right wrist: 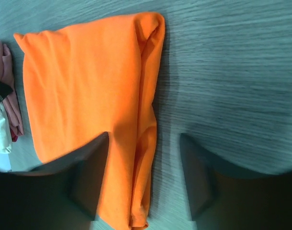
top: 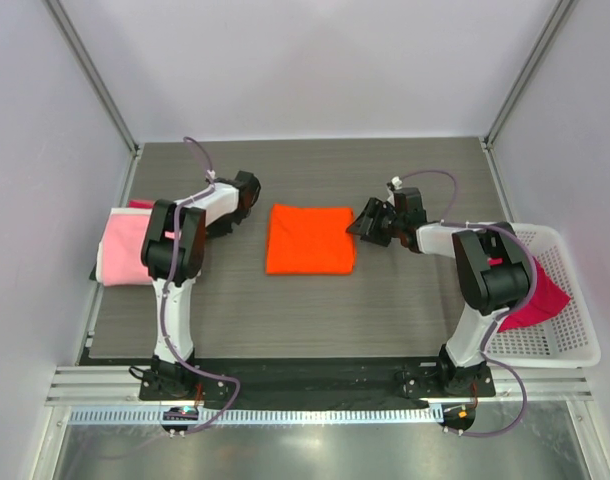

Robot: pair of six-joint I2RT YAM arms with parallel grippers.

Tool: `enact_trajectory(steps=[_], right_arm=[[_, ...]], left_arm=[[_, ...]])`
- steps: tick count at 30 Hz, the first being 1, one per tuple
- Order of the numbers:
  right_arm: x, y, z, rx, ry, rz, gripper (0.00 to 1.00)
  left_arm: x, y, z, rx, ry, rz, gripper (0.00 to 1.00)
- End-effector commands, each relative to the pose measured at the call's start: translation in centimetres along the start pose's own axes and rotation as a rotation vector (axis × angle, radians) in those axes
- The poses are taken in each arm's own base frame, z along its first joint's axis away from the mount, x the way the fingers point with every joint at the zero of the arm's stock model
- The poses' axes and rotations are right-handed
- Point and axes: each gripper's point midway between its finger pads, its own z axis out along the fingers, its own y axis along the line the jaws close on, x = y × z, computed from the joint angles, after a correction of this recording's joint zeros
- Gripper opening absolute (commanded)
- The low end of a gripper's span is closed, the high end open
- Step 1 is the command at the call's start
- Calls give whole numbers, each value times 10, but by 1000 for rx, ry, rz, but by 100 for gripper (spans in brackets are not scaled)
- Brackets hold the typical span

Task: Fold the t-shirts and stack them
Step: Neatly place the folded tshirt to the corner

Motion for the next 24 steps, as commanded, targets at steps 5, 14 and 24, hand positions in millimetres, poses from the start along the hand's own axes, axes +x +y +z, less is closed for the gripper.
enact_trajectory(steps=[5,14,24], right_arm=[[19,1,22,-42,106,-1,46],[10,-13,15,66,47,-29,69],[6,-24,13,159,26,-41,89]], left_arm=[[-27,-50,-71,246,-78,-82,0],[-43,-77,-126,455,-104,-157,39],[-32,-66,-189,819,-167,-288,91]])
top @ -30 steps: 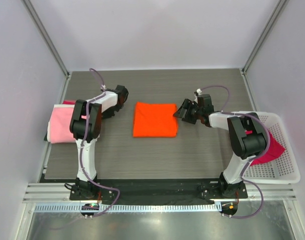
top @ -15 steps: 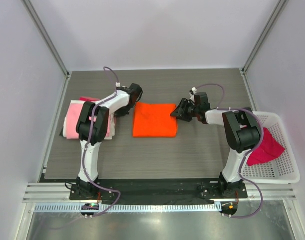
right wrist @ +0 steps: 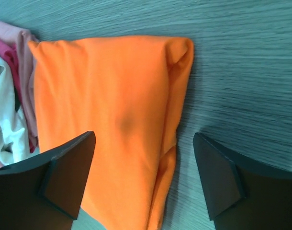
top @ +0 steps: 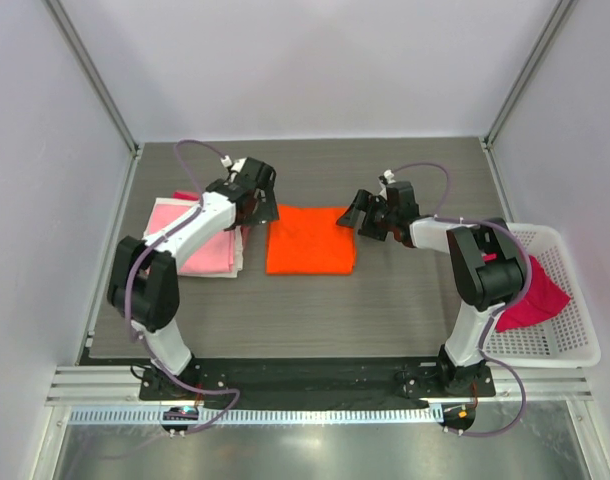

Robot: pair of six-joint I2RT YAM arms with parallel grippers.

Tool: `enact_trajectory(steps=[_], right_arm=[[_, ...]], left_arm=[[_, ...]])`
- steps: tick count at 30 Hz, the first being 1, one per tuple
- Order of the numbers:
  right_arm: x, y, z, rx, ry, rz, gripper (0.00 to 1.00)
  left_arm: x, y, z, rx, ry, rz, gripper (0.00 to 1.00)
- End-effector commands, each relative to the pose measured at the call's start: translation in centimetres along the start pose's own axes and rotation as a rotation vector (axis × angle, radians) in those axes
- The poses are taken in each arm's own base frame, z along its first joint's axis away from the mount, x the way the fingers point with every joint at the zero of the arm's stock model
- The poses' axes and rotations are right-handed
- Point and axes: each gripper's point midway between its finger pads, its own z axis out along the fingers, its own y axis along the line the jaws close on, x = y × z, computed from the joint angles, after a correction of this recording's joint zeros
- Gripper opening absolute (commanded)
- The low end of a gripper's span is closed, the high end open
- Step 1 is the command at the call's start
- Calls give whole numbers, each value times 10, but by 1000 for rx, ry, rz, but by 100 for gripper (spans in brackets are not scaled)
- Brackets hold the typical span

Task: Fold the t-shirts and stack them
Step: Neatly place the folded tshirt to the corner

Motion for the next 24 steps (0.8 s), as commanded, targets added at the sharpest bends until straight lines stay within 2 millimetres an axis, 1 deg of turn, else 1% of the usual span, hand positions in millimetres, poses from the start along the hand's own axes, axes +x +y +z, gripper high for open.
enact_trajectory(steps=[1,2,3,4,5,7,8,11,12,14,15,17,18,21,24], right_arm=[[21,-40,-1,194,51,-1,85],[19,-39,1,194,50,-3,82],[21,-36,3,196,59,-14,77],[20,-39,5,226,60,-17,77],[20,-41,6,236,60,-24,77],[20,-40,8,237,63,-26,75],[21,-39,9,233,67,-26,74],[21,-39,10,228,64,-24,71],[20,-38,10,225,62,-26,70],[23,-37,12,213,71,-18,68],[23,-36,13,206,74,-18,68],[25,-34,15,193,79,-11,68],[27,-35,17,194,86,-6,68],[28,-38,20,201,91,1,68],[30,-37,21,206,97,-3,68]], left_arm=[[-16,-35,-16,212,-55,-82,92],[-6,-41,-15,258,-25,-85,91],[-4,-46,-14,285,-17,-91,92],[-5,-52,-13,311,-18,-106,92],[4,-57,-10,337,12,-106,92],[6,-64,-6,363,23,-108,91],[11,-65,2,355,45,-105,90],[13,-68,13,354,67,-109,88],[16,-65,22,343,84,-117,87],[14,-65,30,348,82,-135,84],[18,-62,37,341,95,-144,84],[17,-61,45,346,98,-159,83],[19,-59,54,338,109,-168,83],[23,-63,63,367,149,-193,79],[27,-72,72,403,179,-218,77]])
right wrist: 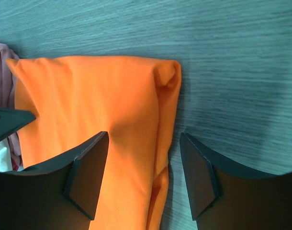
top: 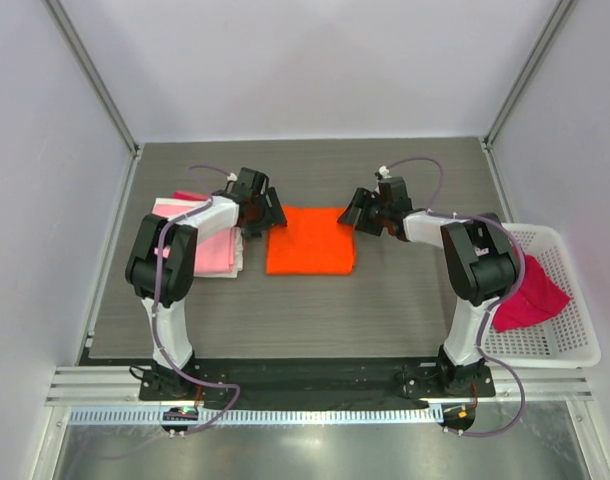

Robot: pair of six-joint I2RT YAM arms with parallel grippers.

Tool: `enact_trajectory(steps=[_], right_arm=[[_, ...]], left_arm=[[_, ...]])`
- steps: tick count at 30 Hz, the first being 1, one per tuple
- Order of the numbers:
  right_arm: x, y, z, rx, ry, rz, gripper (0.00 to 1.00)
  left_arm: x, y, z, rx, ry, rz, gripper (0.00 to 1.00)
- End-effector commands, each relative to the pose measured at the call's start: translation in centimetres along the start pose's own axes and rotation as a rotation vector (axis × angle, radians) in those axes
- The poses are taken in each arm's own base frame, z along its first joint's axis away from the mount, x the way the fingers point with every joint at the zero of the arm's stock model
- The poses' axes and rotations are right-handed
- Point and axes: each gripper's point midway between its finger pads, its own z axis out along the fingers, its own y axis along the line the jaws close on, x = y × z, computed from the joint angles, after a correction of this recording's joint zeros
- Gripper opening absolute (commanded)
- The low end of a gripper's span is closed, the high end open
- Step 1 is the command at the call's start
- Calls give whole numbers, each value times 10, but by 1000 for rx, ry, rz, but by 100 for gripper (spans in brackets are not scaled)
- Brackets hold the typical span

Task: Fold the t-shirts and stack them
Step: Neatly place the folded tshirt to the corner

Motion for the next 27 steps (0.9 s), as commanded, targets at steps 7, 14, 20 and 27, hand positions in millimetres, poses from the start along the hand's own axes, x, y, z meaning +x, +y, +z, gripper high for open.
enact_trajectory(steps=[7,14,20,27], right_arm=[[43,-37,14,182,129,-2,65],[46,-33,17,197,131,-22,49],[40,-19,27,144,129,-13,21],[25,-19,12,172,58,-46,45]], left_arm=[[3,-21,29,98,47,-69,68],[12,-25,37,96,52,-82,42],[14,-30,36,94,5,-88,14],[9,-20,28,37,-85,-94,0]])
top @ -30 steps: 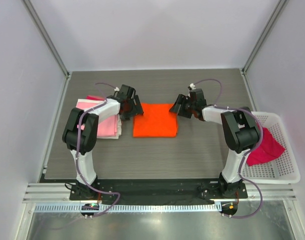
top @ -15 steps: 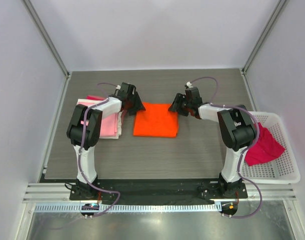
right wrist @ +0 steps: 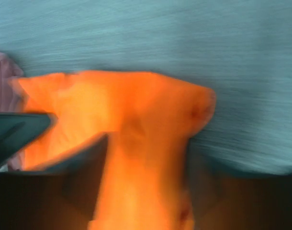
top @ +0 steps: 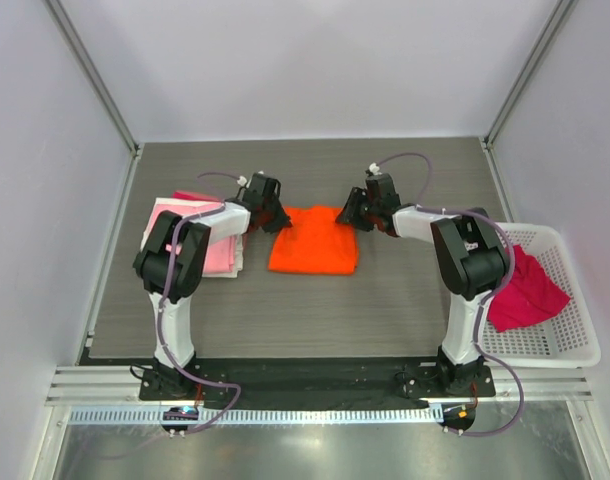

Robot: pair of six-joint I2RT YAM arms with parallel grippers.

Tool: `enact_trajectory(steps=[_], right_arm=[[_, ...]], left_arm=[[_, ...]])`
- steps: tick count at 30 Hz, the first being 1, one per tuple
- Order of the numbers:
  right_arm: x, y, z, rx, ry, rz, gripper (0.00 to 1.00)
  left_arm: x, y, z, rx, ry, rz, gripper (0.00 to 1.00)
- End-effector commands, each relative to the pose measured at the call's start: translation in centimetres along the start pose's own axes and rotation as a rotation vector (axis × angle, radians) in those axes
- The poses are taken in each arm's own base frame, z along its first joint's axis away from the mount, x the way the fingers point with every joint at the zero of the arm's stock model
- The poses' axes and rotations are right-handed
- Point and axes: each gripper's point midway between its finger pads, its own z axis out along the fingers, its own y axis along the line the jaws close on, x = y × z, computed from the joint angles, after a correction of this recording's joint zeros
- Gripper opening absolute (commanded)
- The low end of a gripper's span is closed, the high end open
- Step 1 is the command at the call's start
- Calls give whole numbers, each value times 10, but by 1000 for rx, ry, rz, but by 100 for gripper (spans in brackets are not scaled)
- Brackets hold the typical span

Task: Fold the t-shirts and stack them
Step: Neatly place the folded tshirt to the corner

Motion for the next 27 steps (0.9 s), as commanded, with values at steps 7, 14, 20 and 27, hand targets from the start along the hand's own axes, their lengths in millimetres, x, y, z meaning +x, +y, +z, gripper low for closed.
enact_trajectory(steps=[7,14,20,27], right_arm=[[39,-47,-25,210,55,14,81],[48,-48,-17,199,86,42,64],[44,-34,5,148,107,27,40],[14,18,-22,66,-34,-81,1]], left_arm=[[9,33,-8,-123,-47,-15,0],[10,35,-8,-123,-45,-24,0],[9,31,-7,-114,-46,-22,0],[-4,11,-37,-82,-85,19,0]])
